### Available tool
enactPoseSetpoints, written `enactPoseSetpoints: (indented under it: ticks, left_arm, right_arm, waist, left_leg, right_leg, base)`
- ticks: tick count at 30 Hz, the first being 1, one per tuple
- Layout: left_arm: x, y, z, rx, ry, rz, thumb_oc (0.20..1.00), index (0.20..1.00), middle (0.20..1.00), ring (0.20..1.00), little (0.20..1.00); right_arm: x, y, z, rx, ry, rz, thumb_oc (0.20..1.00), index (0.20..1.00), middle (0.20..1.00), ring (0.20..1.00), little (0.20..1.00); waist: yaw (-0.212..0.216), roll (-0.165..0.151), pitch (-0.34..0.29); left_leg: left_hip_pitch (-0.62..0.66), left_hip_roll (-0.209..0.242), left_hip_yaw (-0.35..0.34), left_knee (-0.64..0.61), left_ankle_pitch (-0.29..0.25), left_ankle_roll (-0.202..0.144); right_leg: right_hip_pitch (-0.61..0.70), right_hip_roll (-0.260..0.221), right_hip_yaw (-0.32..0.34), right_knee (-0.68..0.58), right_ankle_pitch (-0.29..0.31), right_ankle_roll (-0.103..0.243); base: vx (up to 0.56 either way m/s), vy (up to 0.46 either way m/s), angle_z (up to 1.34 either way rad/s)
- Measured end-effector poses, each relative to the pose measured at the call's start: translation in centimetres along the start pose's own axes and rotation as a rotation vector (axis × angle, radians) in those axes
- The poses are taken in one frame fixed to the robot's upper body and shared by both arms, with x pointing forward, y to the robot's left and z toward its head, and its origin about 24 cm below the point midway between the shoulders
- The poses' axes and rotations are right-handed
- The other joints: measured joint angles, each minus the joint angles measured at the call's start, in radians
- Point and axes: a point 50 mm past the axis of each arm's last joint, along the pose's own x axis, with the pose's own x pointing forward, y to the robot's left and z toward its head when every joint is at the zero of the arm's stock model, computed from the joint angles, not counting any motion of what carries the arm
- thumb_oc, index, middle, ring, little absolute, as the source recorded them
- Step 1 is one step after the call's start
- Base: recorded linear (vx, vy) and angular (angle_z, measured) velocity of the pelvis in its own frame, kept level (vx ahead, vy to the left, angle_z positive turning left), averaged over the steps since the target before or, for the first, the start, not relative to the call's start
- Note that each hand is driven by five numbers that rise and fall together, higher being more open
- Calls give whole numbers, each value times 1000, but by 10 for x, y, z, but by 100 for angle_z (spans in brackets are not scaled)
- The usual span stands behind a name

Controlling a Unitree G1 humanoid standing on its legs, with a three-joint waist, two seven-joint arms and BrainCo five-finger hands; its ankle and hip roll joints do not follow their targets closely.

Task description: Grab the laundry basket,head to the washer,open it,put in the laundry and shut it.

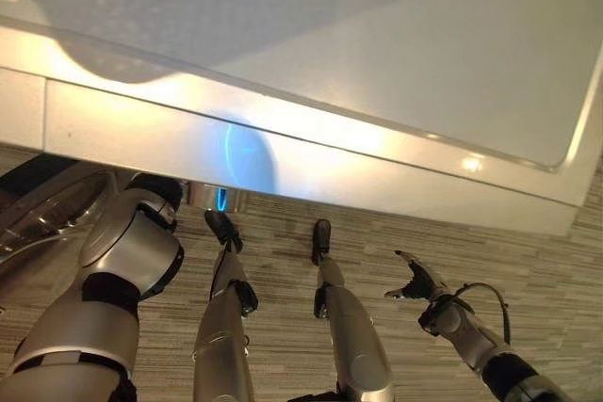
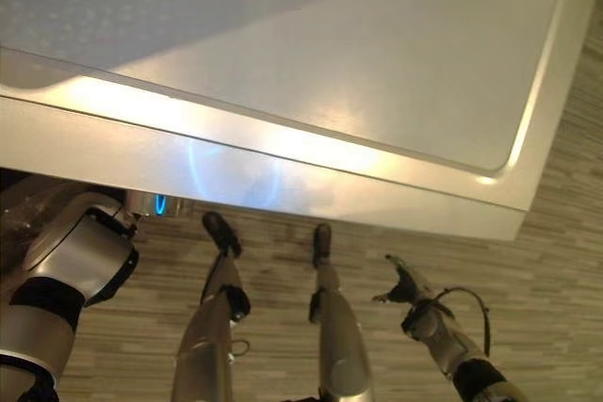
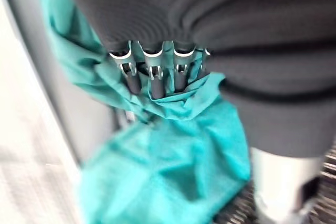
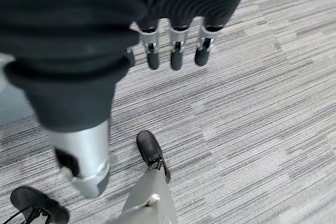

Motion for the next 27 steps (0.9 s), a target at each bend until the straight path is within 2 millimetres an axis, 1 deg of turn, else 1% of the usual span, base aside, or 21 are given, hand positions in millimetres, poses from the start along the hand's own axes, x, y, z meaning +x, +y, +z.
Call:
enactPoseSetpoints:
  ticks: [1, 3, 4, 5, 6, 7, 9, 10, 11, 12, 14, 16, 17, 18, 19, 21, 22, 23, 25, 26, 27]
  left_arm:
    - [-2, -10, 14, -32, -79, -50, 1000, 1000, 1000, 1000, 1000]
    - [-7, -14, 20, -53, -137, -81, 1000, 1000, 1000, 1000, 1000]
    - [-9, -24, 28, -103, -179, -109, 1000, 1000, 1000, 1000, 1000]
    - [-12, -35, 38, -287, -227, -109, 1000, 1000, 1000, 1000, 1000]
    - [-11, -37, 41, -328, -229, -102, 1000, 1000, 1000, 1000, 1000]
    - [-10, -36, 42, -343, -225, -90, 1000, 1000, 1000, 1000, 1000]
    - [-7, -33, 35, -345, -186, -32, 1000, 1000, 1000, 1000, 1000]
    - [-5, -27, 32, -440, -162, 48, 1000, 1000, 1000, 1000, 1000]
    - [-4, -27, 35, -588, -141, 92, 1000, 1000, 1000, 1000, 1000]
    - [-4, -29, 42, -854, -136, 136, 1000, 1000, 1000, 1000, 1000]
    - [-4, -29, 38, -989, -104, 171, 1000, 1000, 1000, 1000, 1000]
    - [-4, -26, 36, -1168, -85, 226, 1000, 1000, 1000, 1000, 1000]
    - [-4, -27, 35, -1218, -77, 236, 1000, 1000, 1000, 1000, 1000]
    - [-4, -25, 32, -1217, -69, 239, 1000, 1000, 1000, 1000, 1000]
    - [-3, -19, 26, -1095, -71, 230, 1000, 1000, 1000, 1000, 1000]
    - [0, -6, 15, -691, -56, 172, 1000, 1000, 1000, 1000, 1000]
    - [0, 0, 3, -445, -27, 141, 1000, 1000, 1000, 1000, 1000]
    - [-1, 0, -12, -251, 36, 98, 1000, 1000, 1000, 1000, 1000]
    - [-2, 0, -21, -56, 90, 33, 1000, 1000, 1000, 1000, 1000]
    - [-3, -3, -24, 137, 93, -22, 1000, 1000, 1000, 1000, 1000]
    - [-3, -6, -26, 220, 102, -42, 1000, 1000, 1000, 1000, 1000]
  right_arm:
    - [-1, 3, 3, 17, -20, 8, 1000, 1000, 1000, 1000, 1000]
    - [-2, 5, 6, 26, -35, 10, 1000, 1000, 1000, 1000, 1000]
    - [-3, 10, 11, 42, -53, 18, 1000, 1000, 1000, 1000, 1000]
    - [-7, 18, 12, 63, -63, 35, 1000, 1000, 1000, 1000, 1000]
    - [-8, 23, 15, 68, -80, 49, 1000, 1000, 1000, 1000, 1000]
    - [-9, 25, 17, 76, -88, 53, 1000, 1000, 1000, 1000, 1000]
    - [-8, 28, 20, 88, -96, 54, 1000, 1000, 1000, 1000, 1000]
    - [-8, 27, 18, 90, -87, 46, 1000, 1000, 1000, 1000, 1000]
    - [-8, 28, 18, 94, -84, 46, 1000, 1000, 1000, 1000, 1000]
    - [-8, 30, 16, 91, -71, 48, 1000, 1000, 1000, 1000, 1000]
    - [-9, 32, 12, 87, -55, 47, 1000, 1000, 1000, 1000, 1000]
    - [-7, 34, 15, 91, -46, 46, 1000, 1000, 1000, 1000, 1000]
    - [-7, 34, 15, 92, -45, 45, 1000, 1000, 1000, 1000, 1000]
    - [-7, 33, 16, 113, -44, 33, 1000, 1000, 1000, 1000, 1000]
    - [-6, 30, 18, 122, -52, 25, 1000, 1000, 1000, 1000, 1000]
    - [-6, 24, 20, 117, -74, 10, 1000, 1000, 1000, 1000, 1000]
    - [-6, 19, 21, 107, -86, 10, 1000, 1000, 1000, 1000, 1000]
    - [-6, 16, 20, 105, -87, 4, 1000, 1000, 1000, 1000, 1000]
    - [-6, 9, 14, 77, -71, 11, 1000, 1000, 1000, 1000, 1000]
    - [-7, 9, 7, 67, -39, 28, 1000, 1000, 1000, 1000, 1000]
    - [-8, 12, 4, 69, -24, 37, 1000, 1000, 1000, 1000, 1000]
  waist:
    - [1, 0, 0]
    - [-2, 0, 0]
    - [-2, 0, 0]
    - [-1, -1, 0]
    - [-2, -1, 0]
    - [-6, -1, 0]
    - [-13, -1, -1]
    - [-19, -2, -1]
    - [-23, -2, -1]
    - [-30, -3, -2]
    - [-35, -3, -1]
    - [-49, -10, 0]
    - [-52, -11, 0]
    - [-56, -12, -1]
    - [-60, -13, -1]
    - [-64, -15, -3]
    - [-64, -16, -4]
    - [-72, -21, -7]
    - [-69, -20, -7]
    - [-60, -18, -8]
    - [-54, -15, -10]
  left_leg:
    - [-5, -7, -14, 0, 0, 0]
    - [-11, -12, -16, 0, 0, 0]
    - [-16, -18, -18, 0, 0, 1]
    - [-13, -25, -19, 0, 1, 1]
    - [-10, -27, -21, 0, 0, 3]
    - [-8, -28, -22, 0, -2, 5]
    - [0, -28, -20, 0, -3, 7]
    - [2, -26, -17, 0, -3, 7]
    - [2, -25, -18, 0, -2, 9]
    - [3, -26, -18, 0, -1, 10]
    - [3, -27, -19, 0, 0, 11]
    - [3, -27, -20, 0, 2, 16]
    - [2, -27, -20, 0, 2, 16]
    - [5, -27, -18, 0, 3, 17]
    - [8, -26, -15, 0, 3, 17]
    - [19, -27, -4, 0, 0, 21]
    - [25, -27, 8, 0, -2, 22]
    - [28, -23, 16, 0, -5, 22]
    - [35, -17, 30, 0, -6, 21]
    - [43, -17, 39, 0, -6, 20]
    - [43, -16, 39, 0, -6, 21]
  right_leg:
    - [3, -7, -11, 0, -4, 5]
    - [1, -11, -15, 0, -4, 6]
    - [0, -15, -23, 0, -7, 9]
    - [6, -23, -28, 0, -7, 10]
    - [11, -24, -31, 0, -7, 10]
    - [14, -24, -32, 0, -7, 10]
    - [20, -24, -31, 0, -7, 10]
    - [20, -22, -29, 0, -7, 10]
    - [20, -21, -29, 0, -7, 10]
    - [22, -21, -29, 0, -7, 10]
    - [23, -22, -29, 0, -5, 10]
    - [24, -21, -29, 0, -3, 9]
    - [23, -21, -28, 0, -1, 9]
    - [23, -22, -26, 0, 3, 10]
    - [22, -22, -22, 0, 7, 10]
    - [23, -23, -5, 0, 14, 9]
    - [24, -23, 3, 0, 18, 9]
    - [20, -24, 17, 0, 19, 10]
    - [18, -23, 28, 0, 19, 10]
    - [20, -24, 35, 0, 20, 9]
    - [20, -24, 36, 0, 20, 9]
  base:
    - [2, -48, 23]
    - [2, -15, 15]
    - [1, 8, 15]
    - [-6, 15, 16]
    - [-7, 18, 10]
    - [-10, 25, 3]
    - [2, 6, -3]
    - [9, 8, -7]
    - [14, 6, -4]
    - [0, 0, 0]
    - [0, 0, 0]
    - [0, 0, 0]
    - [-15, 43, -3]
    - [-11, 74, -6]
    - [-10, 81, -13]
    - [-3, 32, -19]
    - [3, 4, -25]
    - [13, -3, -23]
    - [16, -28, -19]
    - [27, -37, -14]
    - [25, -48, -7]
